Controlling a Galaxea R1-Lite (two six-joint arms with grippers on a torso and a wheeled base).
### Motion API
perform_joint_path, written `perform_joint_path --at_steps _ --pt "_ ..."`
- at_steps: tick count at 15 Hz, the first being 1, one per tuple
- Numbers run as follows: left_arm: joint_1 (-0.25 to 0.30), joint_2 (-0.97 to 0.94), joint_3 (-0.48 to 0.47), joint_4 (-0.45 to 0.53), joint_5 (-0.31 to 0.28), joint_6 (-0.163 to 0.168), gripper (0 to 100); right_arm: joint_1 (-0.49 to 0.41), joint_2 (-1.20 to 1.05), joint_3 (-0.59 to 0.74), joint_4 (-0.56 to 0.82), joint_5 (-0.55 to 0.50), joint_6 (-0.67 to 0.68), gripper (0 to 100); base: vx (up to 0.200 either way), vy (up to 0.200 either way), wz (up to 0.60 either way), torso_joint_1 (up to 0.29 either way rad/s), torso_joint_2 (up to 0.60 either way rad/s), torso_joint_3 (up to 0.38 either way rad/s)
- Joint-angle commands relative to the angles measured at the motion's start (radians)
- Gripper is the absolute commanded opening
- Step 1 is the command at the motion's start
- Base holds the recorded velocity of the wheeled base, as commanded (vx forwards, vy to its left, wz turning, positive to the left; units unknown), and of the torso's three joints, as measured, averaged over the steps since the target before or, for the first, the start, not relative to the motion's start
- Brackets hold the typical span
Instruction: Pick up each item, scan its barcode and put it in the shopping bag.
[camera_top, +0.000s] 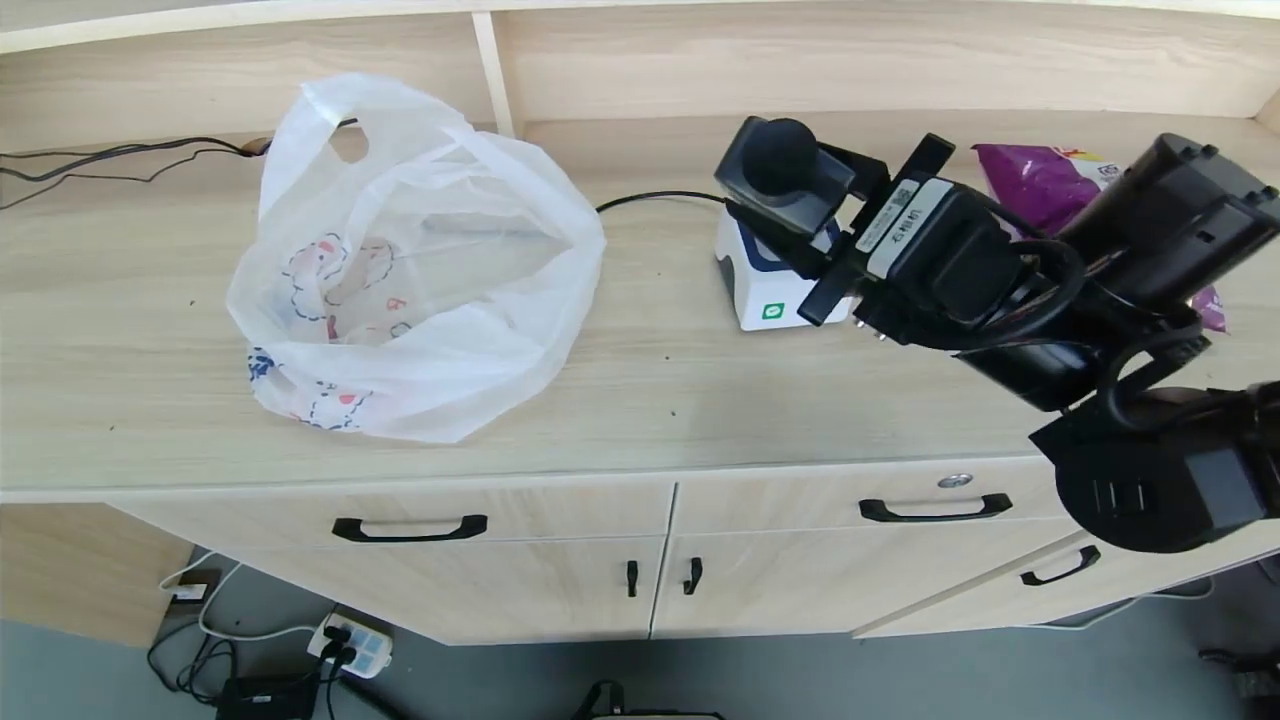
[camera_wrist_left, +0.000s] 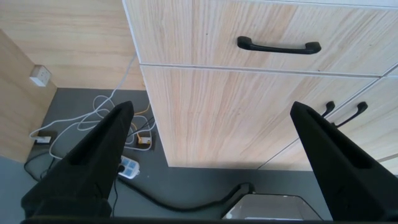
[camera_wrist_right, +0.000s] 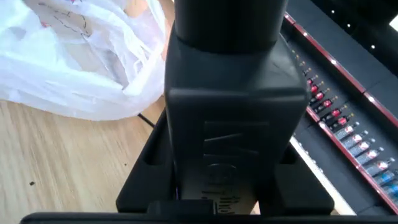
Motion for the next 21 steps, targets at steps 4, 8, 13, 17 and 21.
perform_joint_path --at_steps 4,8,13,17,21 --pt "-0.001 0.002 0.0 -0.003 0.0 0.002 100 -0.069 0.073 -0.099 0.006 0.142 -0.062 0 0.0 0.0 0.0 0.0 0.0 0.0" --pt "-0.001 0.002 0.0 -0.004 0.0 0.002 100 -0.184 0.11 -0.183 0.077 0.225 -0.078 0 0.0 0.0 0.0 0.0 0.0 0.0" --pt "0.001 0.002 0.0 -0.004 0.0 0.001 100 -0.227 0.125 -0.193 0.083 0.237 -0.065 0 0.0 0.0 0.0 0.0 0.0 0.0" --pt "-0.001 0.002 0.0 -0.004 0.0 0.001 100 -0.216 0.13 -0.188 0.085 0.192 -0.048 0 0.0 0.0 0.0 0.0 0.0 0.0" --pt "-0.001 0.002 0.0 -0.003 0.0 -0.001 100 -0.072 0.098 -0.11 -0.004 0.171 0.148 0 0.0 0.0 0.0 0.0 0.0 0.0"
